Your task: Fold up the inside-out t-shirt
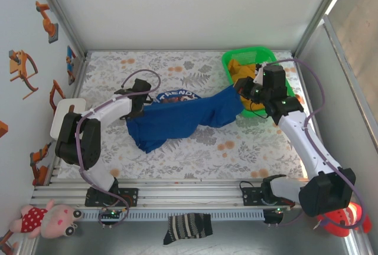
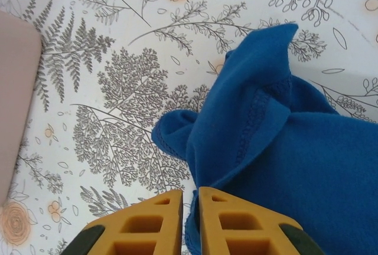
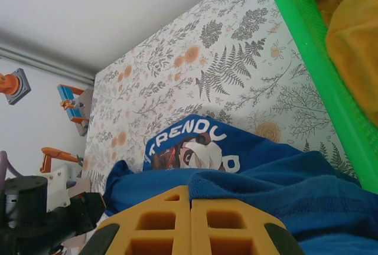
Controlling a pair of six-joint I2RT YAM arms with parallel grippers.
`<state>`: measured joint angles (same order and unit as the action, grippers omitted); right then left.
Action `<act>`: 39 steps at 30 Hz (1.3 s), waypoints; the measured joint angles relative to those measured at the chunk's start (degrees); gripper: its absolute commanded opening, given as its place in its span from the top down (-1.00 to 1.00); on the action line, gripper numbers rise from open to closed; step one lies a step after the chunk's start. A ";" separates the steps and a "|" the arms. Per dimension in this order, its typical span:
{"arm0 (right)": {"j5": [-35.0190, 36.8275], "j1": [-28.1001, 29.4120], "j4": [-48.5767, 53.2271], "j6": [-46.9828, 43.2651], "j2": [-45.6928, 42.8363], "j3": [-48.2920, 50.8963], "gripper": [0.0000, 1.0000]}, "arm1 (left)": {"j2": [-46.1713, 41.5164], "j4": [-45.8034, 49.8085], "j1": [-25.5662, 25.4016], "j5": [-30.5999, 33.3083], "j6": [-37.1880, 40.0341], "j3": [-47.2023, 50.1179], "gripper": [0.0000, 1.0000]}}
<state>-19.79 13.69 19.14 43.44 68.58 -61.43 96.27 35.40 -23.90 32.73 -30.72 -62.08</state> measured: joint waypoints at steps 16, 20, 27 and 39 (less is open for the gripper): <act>0.00 0.00 0.90 -0.35 -0.04 -0.48 1.00 | 2.71 -1.79 0.00 -2.75 0.11 1.53 0.62; 0.00 -0.07 1.05 -0.55 -0.04 -0.50 1.00 | 3.15 -2.16 0.00 -2.80 0.11 1.77 0.62; -0.02 -0.15 1.18 -0.66 -0.26 -1.38 1.00 | 3.15 -2.80 0.11 -4.28 -0.15 3.23 1.00; -3.82 -8.44 4.09 -1.25 4.11 -17.18 1.00 | -21.03 -4.02 13.55 -21.81 1.20 -4.52 1.00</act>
<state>-23.62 5.26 23.22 42.19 72.69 -78.61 75.24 31.38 -10.35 10.92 -29.52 -66.61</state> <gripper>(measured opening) 0.047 0.042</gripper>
